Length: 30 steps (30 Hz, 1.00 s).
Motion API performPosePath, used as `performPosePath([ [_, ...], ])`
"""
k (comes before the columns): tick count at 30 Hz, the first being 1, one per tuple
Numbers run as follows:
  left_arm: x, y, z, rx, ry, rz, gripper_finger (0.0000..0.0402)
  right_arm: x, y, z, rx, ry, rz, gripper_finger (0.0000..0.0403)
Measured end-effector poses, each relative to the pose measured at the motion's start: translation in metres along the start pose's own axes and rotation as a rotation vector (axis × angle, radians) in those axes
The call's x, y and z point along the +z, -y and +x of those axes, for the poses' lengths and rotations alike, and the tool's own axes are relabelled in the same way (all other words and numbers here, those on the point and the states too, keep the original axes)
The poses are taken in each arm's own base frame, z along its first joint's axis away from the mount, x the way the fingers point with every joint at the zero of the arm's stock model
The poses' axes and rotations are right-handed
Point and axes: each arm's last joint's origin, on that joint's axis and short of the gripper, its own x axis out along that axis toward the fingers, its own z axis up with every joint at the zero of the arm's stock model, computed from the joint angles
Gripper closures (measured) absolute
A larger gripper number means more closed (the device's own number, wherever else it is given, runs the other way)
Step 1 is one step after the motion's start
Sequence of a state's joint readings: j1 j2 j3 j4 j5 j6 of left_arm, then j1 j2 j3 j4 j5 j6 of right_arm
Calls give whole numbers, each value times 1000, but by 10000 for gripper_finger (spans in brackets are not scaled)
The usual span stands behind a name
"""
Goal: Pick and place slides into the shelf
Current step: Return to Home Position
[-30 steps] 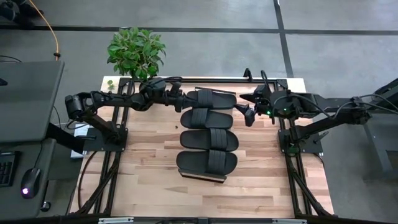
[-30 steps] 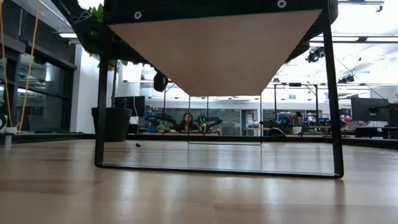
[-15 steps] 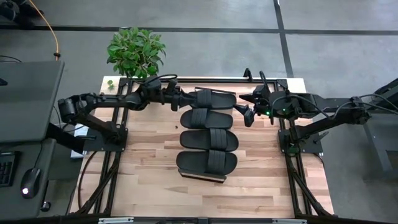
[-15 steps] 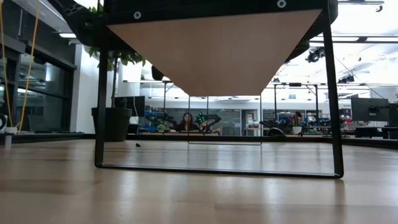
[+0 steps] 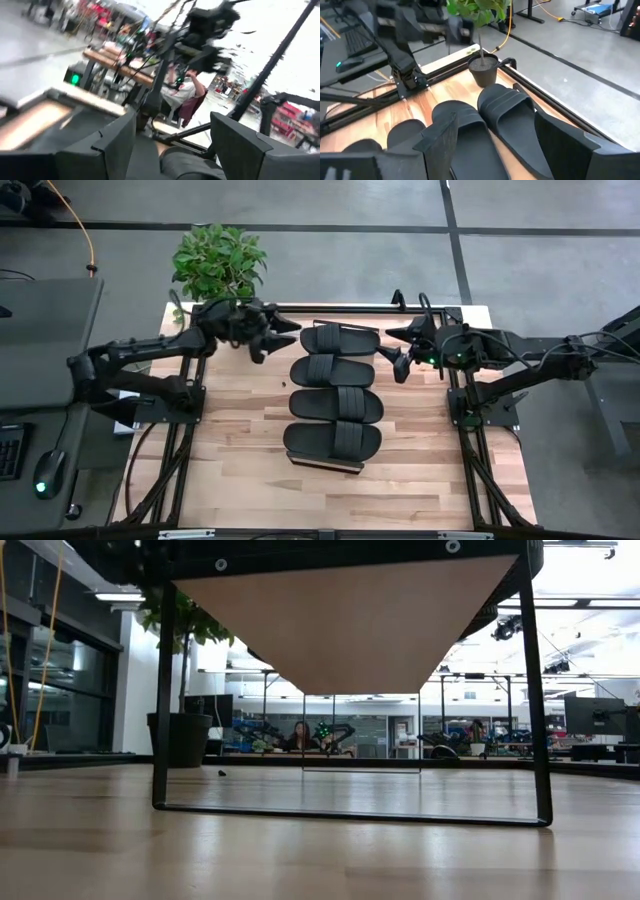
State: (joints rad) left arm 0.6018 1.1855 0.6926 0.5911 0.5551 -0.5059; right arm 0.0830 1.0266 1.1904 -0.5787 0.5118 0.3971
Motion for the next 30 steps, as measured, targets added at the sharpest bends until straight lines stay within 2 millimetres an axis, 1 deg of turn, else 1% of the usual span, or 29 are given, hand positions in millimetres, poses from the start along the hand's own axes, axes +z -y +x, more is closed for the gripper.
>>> performPosePath([
  [3,10,14,-9,-69,22,81,163,0,0,0,13,-6,-31,148],
  [7,16,28,-20,-145,6,127,163,0,0,-1,15,-1,-82,148],
  [9,16,37,-25,-188,-29,162,163,1,0,-2,21,9,-84,148],
  [12,10,54,-32,-216,-72,272,163,4,2,-10,67,25,-102,148],
  [15,5,76,-40,-133,-63,342,163,7,4,-21,105,51,-92,148],
  [19,-3,102,-48,114,-7,346,163,6,8,-38,156,86,-99,148],
  [21,-7,113,-51,194,8,380,163,4,10,-45,180,114,-107,148],
  [25,-18,126,-53,312,-18,436,163,-9,17,-52,221,203,-91,148],
  [28,-26,130,-50,374,-40,447,163,-23,22,-50,239,259,-83,148],
  [30,-29,131,-49,385,-60,455,163,-30,25,-48,249,306,-66,148],
])
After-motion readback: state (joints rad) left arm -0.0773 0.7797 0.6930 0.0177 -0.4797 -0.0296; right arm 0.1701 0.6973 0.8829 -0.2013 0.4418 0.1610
